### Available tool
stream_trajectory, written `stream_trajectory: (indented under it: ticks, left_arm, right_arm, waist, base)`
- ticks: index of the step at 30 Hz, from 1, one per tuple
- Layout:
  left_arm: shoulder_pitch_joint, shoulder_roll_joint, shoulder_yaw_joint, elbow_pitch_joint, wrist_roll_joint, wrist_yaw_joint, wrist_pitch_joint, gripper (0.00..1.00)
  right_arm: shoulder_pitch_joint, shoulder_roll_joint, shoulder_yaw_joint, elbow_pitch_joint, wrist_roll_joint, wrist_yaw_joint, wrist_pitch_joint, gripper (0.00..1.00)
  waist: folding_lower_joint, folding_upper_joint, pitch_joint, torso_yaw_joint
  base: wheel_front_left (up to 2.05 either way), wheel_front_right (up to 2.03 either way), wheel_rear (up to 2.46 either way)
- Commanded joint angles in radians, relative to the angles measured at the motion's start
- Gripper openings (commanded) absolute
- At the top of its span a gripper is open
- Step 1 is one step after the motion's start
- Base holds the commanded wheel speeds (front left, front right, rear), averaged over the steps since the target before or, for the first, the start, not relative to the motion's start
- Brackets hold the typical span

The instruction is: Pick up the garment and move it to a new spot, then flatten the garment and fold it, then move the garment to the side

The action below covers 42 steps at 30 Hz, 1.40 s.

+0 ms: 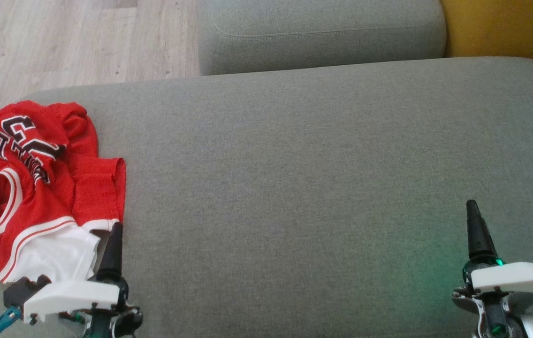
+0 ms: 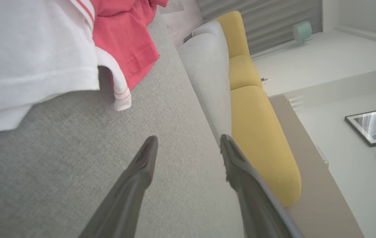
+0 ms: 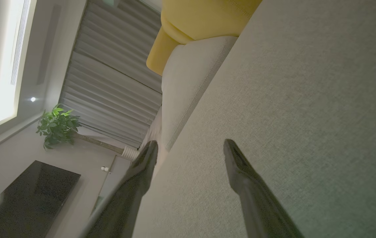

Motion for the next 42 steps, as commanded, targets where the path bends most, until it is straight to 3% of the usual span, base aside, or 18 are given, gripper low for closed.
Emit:
stream_trajectory:
  ticks: [1, 20, 42]
  left_arm:
    - [-0.050, 0.022, 0.007, -0.040, 0.041, 0.004, -0.015, 1.00]
    - [-0.046, 0.047, -0.016, -0.055, 0.348, 0.044, -0.070, 1.00]
    - [-0.047, 0.068, -0.041, -0.064, 0.626, 0.069, -0.132, 1.00]
  right_arm:
    - [-0.042, -0.024, 0.015, -0.043, -0.042, 0.000, -0.012, 1.00]
    - [-0.057, -0.055, 0.085, -0.042, -0.328, 0.000, -0.069, 1.00]
    - [-0.060, -0.070, 0.117, -0.014, -0.615, 0.000, -0.130, 1.00]
  waist:
    - [0.0000, 0.0000, -0.001, 0.001]
    - [0.0000, 0.0000, -0.008, 0.009]
    - [0.0000, 0.0000, -0.008, 0.013]
  base:
    - [0.00, 0.00, 0.00]
    - [0.00, 0.00, 0.00]
    - [0.00, 0.00, 0.00]
